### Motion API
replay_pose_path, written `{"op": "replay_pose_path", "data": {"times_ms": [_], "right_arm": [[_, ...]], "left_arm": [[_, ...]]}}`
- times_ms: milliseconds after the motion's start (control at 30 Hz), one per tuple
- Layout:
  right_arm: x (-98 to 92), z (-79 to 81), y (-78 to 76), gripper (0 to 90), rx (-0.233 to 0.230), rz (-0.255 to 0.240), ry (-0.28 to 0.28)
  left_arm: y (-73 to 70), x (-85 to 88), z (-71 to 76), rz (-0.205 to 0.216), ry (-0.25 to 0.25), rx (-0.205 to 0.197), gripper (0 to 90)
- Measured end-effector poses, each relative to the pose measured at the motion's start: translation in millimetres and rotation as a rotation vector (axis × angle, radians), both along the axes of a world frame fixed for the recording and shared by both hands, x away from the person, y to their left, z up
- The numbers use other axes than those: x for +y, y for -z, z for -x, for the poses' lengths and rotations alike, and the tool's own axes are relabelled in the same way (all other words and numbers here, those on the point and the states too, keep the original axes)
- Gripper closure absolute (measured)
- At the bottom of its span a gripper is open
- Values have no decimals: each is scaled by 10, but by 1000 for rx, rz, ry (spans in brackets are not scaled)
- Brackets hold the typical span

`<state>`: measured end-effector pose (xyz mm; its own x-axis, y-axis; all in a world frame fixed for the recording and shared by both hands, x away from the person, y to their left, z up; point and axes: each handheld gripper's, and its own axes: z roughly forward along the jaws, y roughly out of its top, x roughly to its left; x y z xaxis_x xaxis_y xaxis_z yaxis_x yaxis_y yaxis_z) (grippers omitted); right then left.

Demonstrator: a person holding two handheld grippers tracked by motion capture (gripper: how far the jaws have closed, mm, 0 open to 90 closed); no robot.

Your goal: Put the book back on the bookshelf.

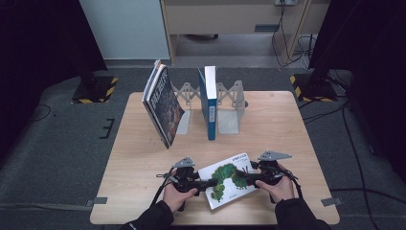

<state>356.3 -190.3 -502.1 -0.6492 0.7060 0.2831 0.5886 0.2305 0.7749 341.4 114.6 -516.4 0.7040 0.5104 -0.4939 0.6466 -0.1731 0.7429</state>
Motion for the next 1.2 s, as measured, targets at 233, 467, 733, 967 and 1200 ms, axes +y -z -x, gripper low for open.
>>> {"op": "replay_pose_path", "data": {"times_ms": [233,467,733,967,1200], "right_arm": [[-67,-11,-9,325,-2,-2,32],[-99,-12,-14,309,8,-32,37],[-155,-22,-9,307,0,-6,50],[-205,-38,-1,278,-16,29,68],[-316,-61,30,255,-22,134,121]], "left_arm": [[-66,17,24,7,14,-1,605],[-140,19,53,22,21,0,662],[-245,25,89,25,12,-35,740],[-355,46,97,30,-10,-48,744],[-467,124,75,26,-37,-64,746]]}}
